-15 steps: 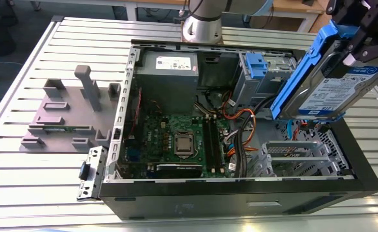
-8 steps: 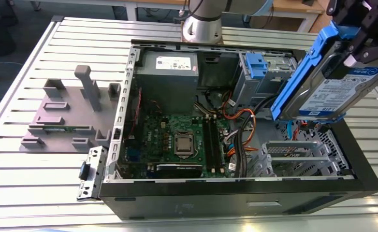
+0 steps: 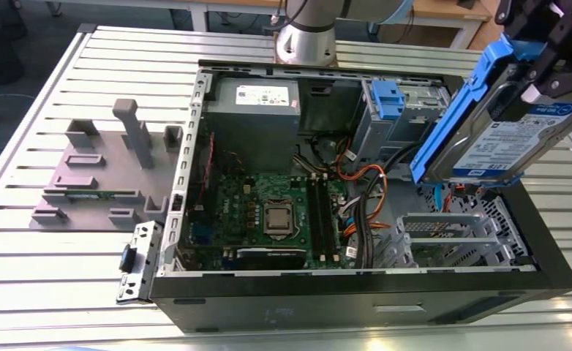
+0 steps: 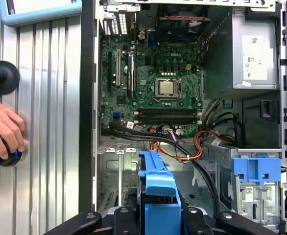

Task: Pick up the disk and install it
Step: 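Pick up the disk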

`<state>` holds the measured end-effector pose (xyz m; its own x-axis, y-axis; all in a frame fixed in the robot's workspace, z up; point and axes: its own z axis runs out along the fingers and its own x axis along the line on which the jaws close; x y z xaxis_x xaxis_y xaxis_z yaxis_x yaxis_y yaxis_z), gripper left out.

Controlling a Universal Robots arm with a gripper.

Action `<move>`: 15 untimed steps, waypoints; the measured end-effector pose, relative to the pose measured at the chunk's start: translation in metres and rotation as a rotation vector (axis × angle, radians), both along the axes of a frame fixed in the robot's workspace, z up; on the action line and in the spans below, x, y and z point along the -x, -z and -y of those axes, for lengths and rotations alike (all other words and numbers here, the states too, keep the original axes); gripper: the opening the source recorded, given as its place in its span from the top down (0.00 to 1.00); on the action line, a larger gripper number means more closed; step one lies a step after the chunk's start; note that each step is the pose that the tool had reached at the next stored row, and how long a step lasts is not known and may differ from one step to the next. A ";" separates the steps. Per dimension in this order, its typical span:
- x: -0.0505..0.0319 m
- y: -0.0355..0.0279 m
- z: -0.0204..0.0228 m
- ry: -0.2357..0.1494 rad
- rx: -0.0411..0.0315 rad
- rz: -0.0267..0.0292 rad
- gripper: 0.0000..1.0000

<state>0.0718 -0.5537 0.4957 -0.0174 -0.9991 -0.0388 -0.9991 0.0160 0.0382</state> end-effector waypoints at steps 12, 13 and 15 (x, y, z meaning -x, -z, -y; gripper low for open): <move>0.0000 0.0000 0.0024 0.000 0.0001 0.0000 0.63; 0.0000 0.0000 0.0026 0.000 0.0000 0.0000 0.63; 0.0000 0.0001 0.0029 0.000 0.0000 0.0000 0.63</move>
<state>0.0718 -0.5566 0.4957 -0.0174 -0.9991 -0.0387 -0.9991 0.0159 0.0382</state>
